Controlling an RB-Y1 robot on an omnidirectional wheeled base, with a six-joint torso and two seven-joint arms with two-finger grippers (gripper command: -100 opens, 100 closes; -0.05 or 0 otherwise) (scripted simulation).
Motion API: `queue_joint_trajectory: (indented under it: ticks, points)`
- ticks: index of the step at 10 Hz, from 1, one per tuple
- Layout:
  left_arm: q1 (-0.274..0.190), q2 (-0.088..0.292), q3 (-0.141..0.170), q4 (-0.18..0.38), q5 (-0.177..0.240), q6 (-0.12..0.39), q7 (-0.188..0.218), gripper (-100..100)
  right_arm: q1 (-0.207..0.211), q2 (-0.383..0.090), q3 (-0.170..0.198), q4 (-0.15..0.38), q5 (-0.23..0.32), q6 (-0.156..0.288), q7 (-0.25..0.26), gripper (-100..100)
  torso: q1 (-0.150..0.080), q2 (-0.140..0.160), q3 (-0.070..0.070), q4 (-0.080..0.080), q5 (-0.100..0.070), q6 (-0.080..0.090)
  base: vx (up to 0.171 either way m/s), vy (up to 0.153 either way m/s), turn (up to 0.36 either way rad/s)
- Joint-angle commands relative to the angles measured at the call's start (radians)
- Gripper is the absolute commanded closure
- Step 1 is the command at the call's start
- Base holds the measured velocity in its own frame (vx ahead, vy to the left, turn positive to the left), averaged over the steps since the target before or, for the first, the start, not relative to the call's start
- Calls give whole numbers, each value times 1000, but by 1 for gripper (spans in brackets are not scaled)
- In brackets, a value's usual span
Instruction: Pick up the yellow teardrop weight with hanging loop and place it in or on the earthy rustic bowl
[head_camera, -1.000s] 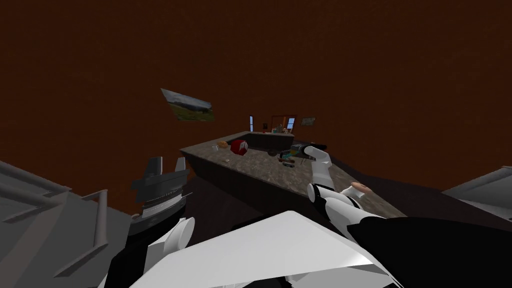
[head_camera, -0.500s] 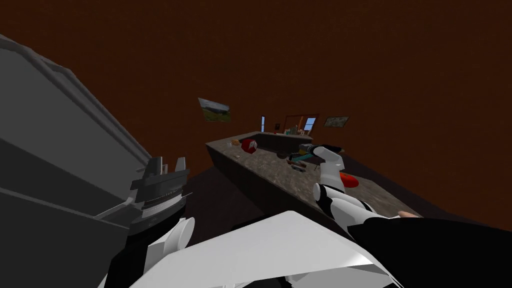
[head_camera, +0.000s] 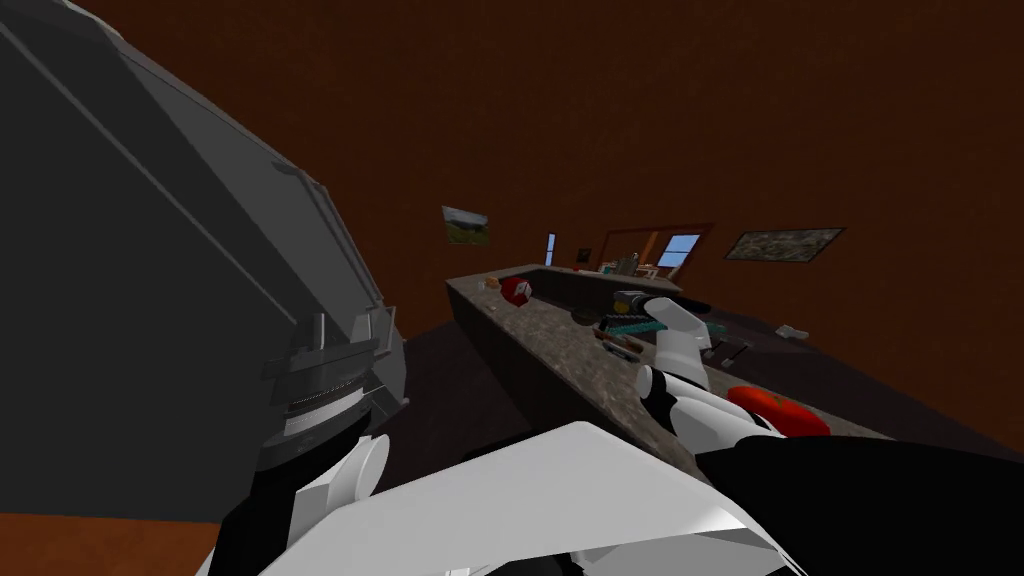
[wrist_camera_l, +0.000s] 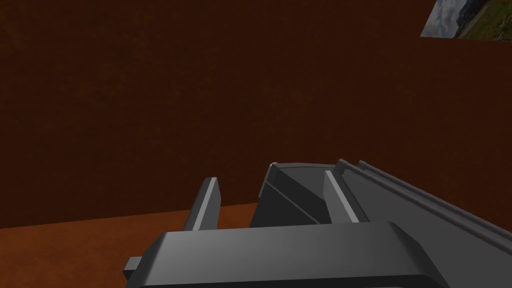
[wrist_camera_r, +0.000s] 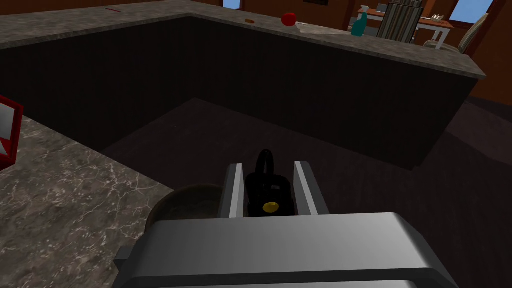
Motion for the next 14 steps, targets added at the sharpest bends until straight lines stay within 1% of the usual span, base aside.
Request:
queue_joint_trajectory:
  ticks: [1,2,3,4,8,9,10,12,14]
  points:
    - [0,0,0,0,0,0,0,0,10,-16,-33,49,-33,-27,22,100,0,0,0,0,0,0,-93,-110,403]
    - [0,0,0,0,0,0,0,0,10,-16,-33,49,-33,-27,22,100,0,1,0,0,0,1,-51,-61,145]
    - [0,0,0,0,0,0,0,0,11,-24,-48,82,-48,-43,32,100,2,0,0,1,0,4,-36,-37,181]
    - [0,0,0,0,0,0,0,0,11,-24,-48,82,-48,-43,32,100,4,-1,0,0,0,2,-35,-38,142]
    - [0,0,0,0,0,0,0,0,9,-45,-95,203,-109,-98,69,100,0,0,1,1,0,1,-80,-85,314]
    - [0,0,0,0,0,0,0,0,9,-45,-95,208,-109,-98,69,100,0,1,1,2,0,1,-64,-63,91]
    - [0,0,0,0,0,0,0,0,7,-48,-103,238,-123,-110,76,100,2,0,1,2,0,4,-63,-46,127]
    - [0,0,0,0,0,0,0,0,1,-53,-116,295,-150,-132,89,100,1,0,1,2,0,1,-81,-83,270]
    - [0,0,0,0,0,0,0,0,-7,-55,-124,346,-174,-150,100,100,2,1,2,2,0,2,-92,-66,219]
